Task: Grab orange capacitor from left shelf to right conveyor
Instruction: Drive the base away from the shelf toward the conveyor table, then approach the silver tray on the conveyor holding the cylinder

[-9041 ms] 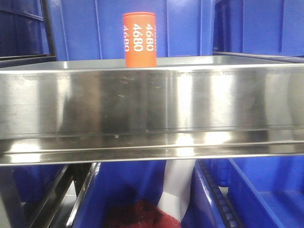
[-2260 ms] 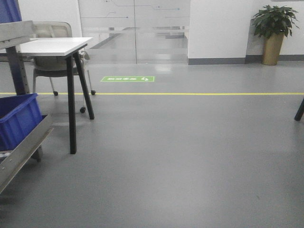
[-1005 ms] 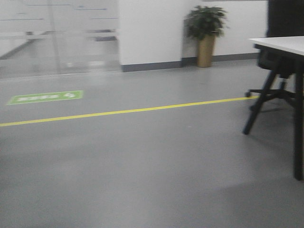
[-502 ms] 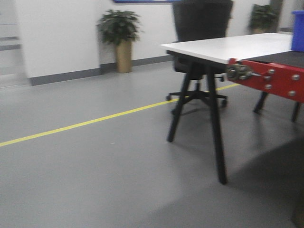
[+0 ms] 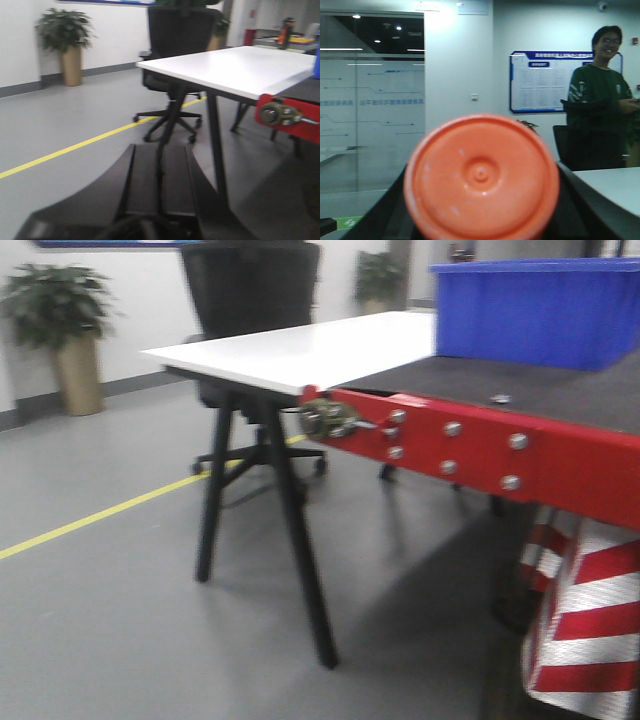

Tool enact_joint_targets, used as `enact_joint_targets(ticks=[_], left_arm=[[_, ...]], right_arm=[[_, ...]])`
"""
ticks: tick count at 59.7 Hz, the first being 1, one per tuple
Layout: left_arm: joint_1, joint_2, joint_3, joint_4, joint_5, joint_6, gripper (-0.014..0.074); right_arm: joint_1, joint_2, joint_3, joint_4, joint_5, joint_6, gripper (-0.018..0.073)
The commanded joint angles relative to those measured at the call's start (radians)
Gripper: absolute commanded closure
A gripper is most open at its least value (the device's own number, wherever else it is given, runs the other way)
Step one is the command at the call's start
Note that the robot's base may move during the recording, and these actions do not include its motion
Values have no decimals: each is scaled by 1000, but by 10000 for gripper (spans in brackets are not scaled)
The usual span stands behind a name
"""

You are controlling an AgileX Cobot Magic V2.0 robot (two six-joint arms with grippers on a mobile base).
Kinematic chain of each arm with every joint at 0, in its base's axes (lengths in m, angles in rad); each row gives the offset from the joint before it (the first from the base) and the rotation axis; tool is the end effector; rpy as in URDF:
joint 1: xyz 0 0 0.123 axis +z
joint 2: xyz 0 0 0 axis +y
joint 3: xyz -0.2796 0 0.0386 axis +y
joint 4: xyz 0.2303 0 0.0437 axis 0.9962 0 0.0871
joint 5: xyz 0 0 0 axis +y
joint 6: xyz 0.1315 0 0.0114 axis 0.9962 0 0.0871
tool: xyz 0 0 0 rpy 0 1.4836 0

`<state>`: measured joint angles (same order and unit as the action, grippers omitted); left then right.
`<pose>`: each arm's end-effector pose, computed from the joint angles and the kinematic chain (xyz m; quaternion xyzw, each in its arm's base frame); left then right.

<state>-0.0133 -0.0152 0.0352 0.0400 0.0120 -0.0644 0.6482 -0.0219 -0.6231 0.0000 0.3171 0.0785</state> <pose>0.0828 -0.0010 0.2036 -0.0040 0.6873 -0.0135 0.7262 -0.0014 -0.0011 0.3820 -0.1535 0.5242 0.2977 0.7830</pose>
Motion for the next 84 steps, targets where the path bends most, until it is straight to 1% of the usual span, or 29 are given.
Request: enact_joint_targets(ticks=[1,84], left_arm=[[-2,-7,22,-2,-91,-6,722],[-2,-7,22,-2,-91,-6,722]], right_arm=[[-5,-2,-21,-11,-85,-6,508],[-5,-2,-21,-11,-91,-6,508]])
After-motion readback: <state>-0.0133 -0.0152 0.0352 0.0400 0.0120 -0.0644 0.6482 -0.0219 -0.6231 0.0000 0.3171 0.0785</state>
